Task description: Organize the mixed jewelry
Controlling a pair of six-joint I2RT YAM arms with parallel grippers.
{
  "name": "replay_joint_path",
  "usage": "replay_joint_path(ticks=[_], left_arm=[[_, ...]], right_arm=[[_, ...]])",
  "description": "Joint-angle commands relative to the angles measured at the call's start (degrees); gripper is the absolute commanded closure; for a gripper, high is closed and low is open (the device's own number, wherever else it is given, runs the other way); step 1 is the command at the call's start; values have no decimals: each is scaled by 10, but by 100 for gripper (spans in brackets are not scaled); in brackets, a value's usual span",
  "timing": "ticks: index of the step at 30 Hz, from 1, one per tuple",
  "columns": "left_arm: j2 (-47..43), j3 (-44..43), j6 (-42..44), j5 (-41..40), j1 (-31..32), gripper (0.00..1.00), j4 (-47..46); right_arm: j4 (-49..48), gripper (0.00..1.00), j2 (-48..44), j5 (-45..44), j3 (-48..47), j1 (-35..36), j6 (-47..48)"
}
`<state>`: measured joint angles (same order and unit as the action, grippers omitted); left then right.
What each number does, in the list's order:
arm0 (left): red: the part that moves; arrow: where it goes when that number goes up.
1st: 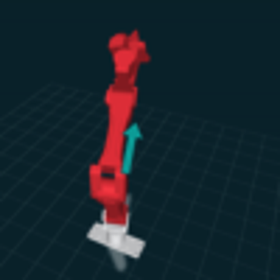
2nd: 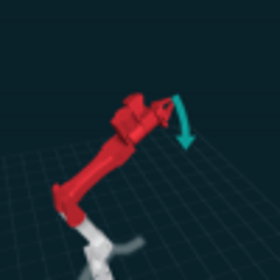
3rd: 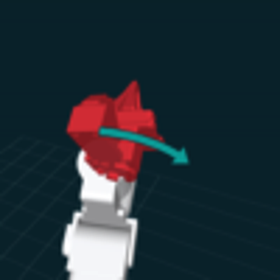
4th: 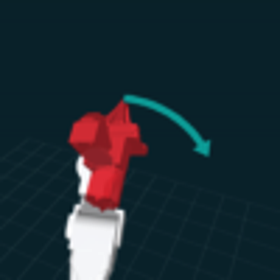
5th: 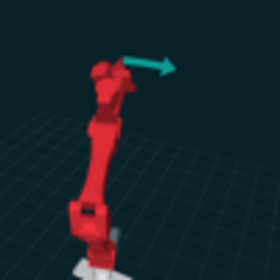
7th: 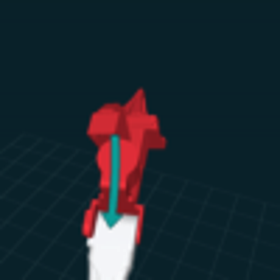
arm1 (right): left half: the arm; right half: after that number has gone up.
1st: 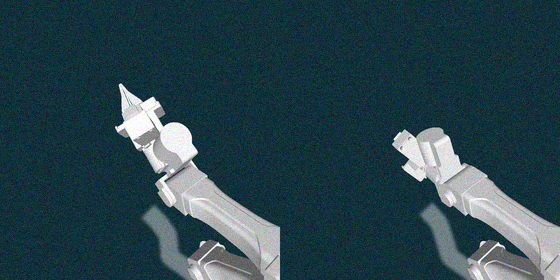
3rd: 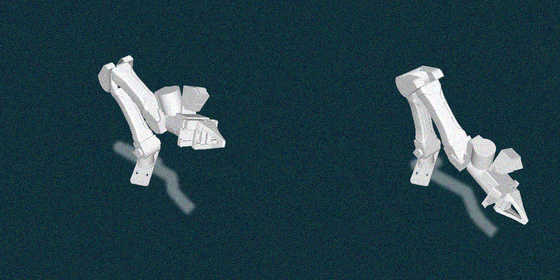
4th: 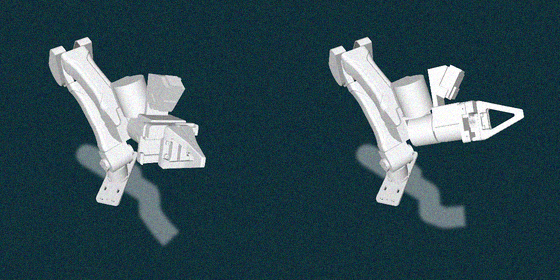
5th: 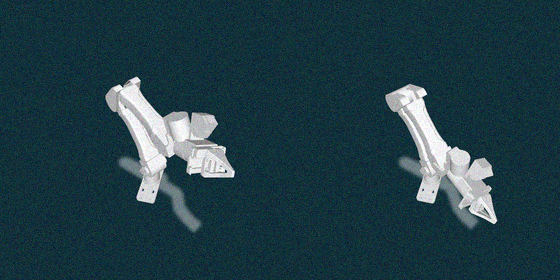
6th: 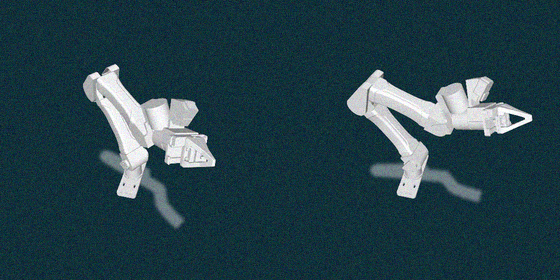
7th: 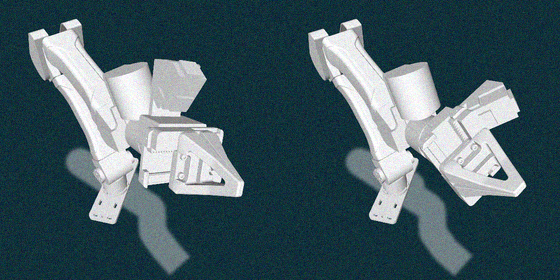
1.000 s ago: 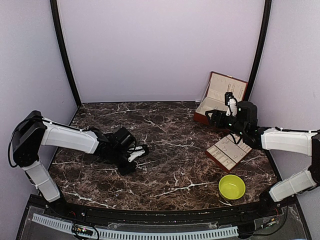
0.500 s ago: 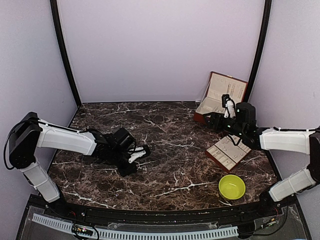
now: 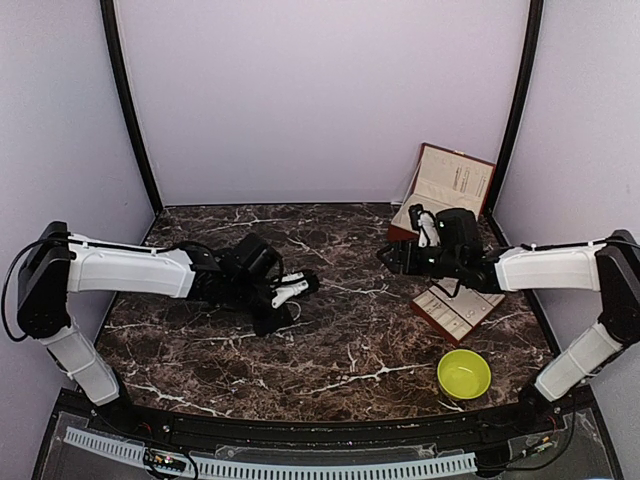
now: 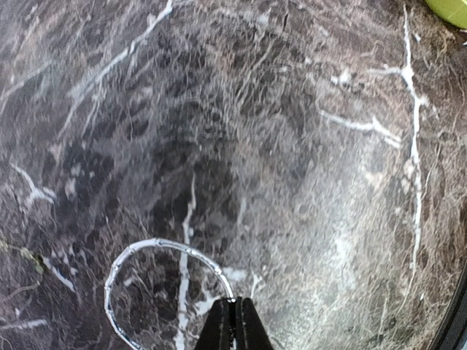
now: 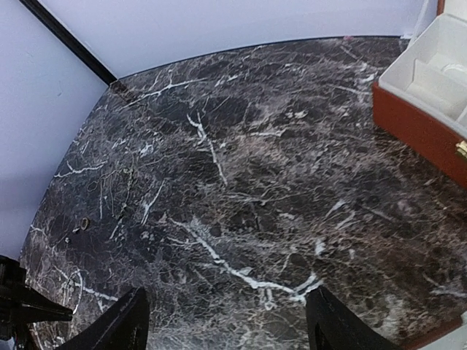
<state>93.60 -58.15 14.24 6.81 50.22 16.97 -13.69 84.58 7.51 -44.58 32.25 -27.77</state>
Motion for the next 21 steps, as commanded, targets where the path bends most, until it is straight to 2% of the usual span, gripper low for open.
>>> replay_joint_path(ticks=[1,11,17,21], left_arm=[[15,-44,29,18,18,100,17],[34,-49,64,-8,63,100,-20],[24,-33,64,-8,79,100,-38],[18,-22,62,-4,82,100,-46]], right_arm=[[77,26,28,21,-40,39,-52],[103,31,76,159,-85,106,-140],[121,34,113,182,-117,135,-129],[111,40,143,202,-141,153,-134]])
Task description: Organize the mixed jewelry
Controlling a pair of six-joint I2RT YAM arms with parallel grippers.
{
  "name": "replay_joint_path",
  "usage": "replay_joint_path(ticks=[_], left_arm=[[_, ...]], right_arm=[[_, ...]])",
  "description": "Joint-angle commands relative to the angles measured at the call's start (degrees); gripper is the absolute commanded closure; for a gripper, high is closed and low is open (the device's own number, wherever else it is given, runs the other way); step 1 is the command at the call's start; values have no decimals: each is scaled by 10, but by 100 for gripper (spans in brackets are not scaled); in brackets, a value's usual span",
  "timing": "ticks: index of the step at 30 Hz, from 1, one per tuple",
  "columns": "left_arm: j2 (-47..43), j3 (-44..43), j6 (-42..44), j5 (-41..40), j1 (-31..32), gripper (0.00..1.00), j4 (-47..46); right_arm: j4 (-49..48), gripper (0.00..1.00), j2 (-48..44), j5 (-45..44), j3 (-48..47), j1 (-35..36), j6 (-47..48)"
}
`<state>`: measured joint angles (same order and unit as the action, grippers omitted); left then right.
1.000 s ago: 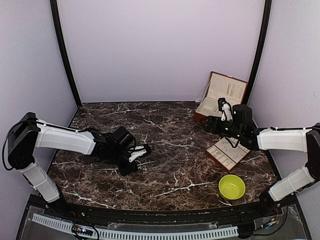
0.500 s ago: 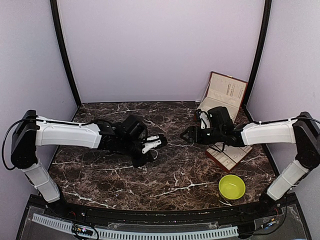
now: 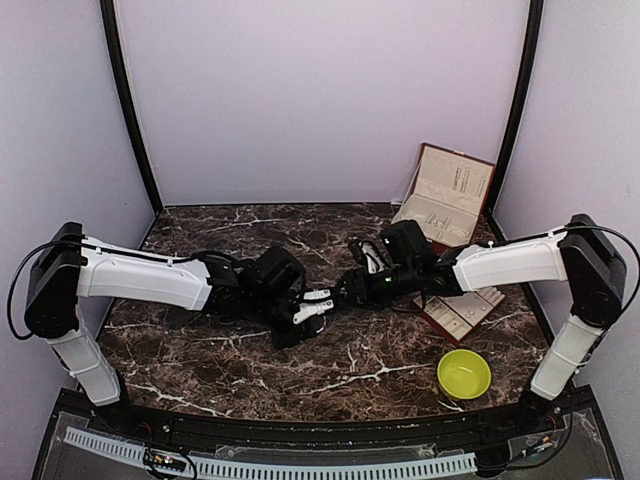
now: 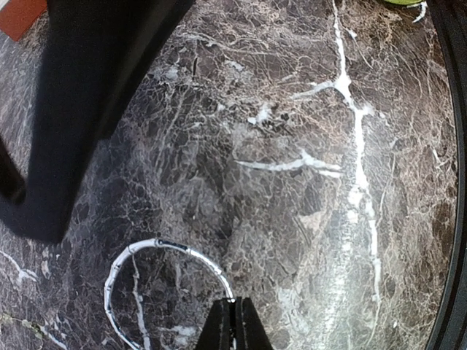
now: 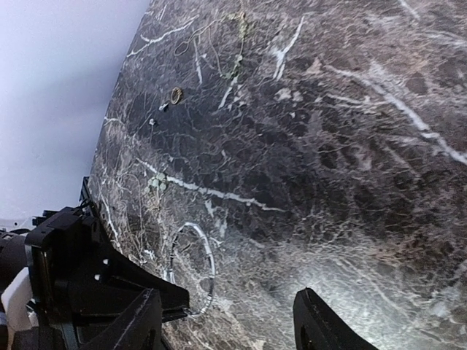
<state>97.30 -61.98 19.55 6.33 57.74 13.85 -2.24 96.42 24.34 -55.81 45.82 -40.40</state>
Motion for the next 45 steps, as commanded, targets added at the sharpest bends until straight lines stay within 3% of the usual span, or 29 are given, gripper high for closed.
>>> replay_joint_path(ticks=[1,10,17,30,33,37,39,40,45], left_arm=[[-19,16,8,-1,7,100,-14],[-21,20,6,-8,9,100,-22],[-25,25,6,-11,10,100,-29],[-35,32,6,-16,13,100,-42],[-35,33,6,-17,14,100,-42],[-34,34,5,-20,15,100,-44],[-35,35,4,-23,16,100,-46],[-35,36,3,-24,16,97,-48],[-47,40,-2,-39,16,60,-60]], right_arm=[[-7,41,30,39,-33,21,-8],[14,49,56,33,-43,33,-3],[6,61,82,73,-61,33,-8],[-3,73,120,114,-91,35,-10],[-7,81,123,117,-95,35,-12],[-14,100,119,112,-94,35,-18],[-16,100,112,102,-91,35,-19],[-18,100,108,92,-88,35,-18],[-20,100,77,43,-72,33,-12]])
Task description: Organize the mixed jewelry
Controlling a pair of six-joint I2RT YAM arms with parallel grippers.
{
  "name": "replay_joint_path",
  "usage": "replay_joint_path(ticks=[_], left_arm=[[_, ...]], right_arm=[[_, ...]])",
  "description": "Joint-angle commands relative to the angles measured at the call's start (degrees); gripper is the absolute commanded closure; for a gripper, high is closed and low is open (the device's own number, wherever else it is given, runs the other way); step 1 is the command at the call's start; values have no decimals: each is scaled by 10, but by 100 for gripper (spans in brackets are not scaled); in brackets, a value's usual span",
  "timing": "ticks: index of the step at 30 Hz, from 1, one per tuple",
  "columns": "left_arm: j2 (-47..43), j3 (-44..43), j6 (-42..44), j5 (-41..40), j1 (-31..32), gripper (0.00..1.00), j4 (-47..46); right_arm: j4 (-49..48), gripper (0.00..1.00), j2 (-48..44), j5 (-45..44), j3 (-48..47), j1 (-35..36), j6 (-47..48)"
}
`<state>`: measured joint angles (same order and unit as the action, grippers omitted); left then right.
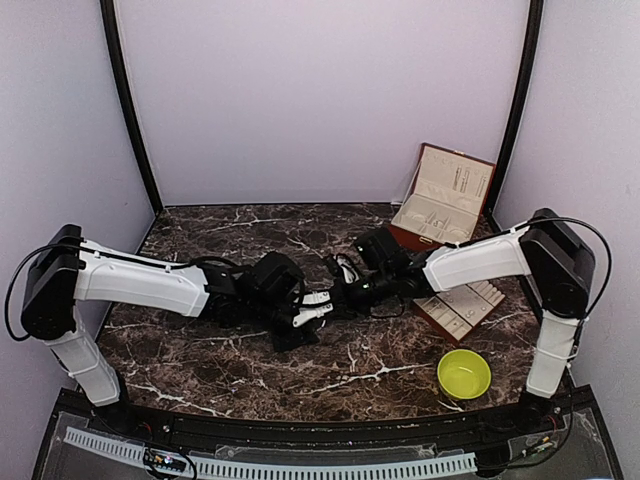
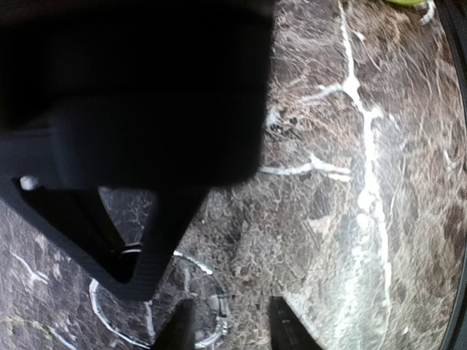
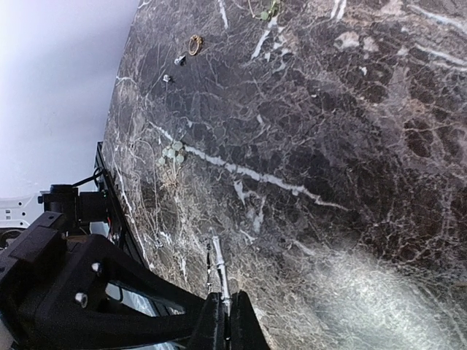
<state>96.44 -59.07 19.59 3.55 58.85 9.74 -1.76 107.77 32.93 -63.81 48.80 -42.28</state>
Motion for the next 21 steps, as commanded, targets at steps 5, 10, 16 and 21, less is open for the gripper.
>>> replay_joint_path(ticks=[5,10,16,21], left_arm=[[-56,14,-11,-24,5,36,-31],[-77,15,-22,-29,4,28,-41],[-97,17,-40,-44,-16,24,-46],[-111,14,-60,-21,-46,23,-46]], right_arm=[[-25,100,-81,-97,39,-14,10],[-19,100,-134,-147,70,-46,22],[35,100,-192,-227,84,-83,57],[74,100,-232,-271,86,-109,85]])
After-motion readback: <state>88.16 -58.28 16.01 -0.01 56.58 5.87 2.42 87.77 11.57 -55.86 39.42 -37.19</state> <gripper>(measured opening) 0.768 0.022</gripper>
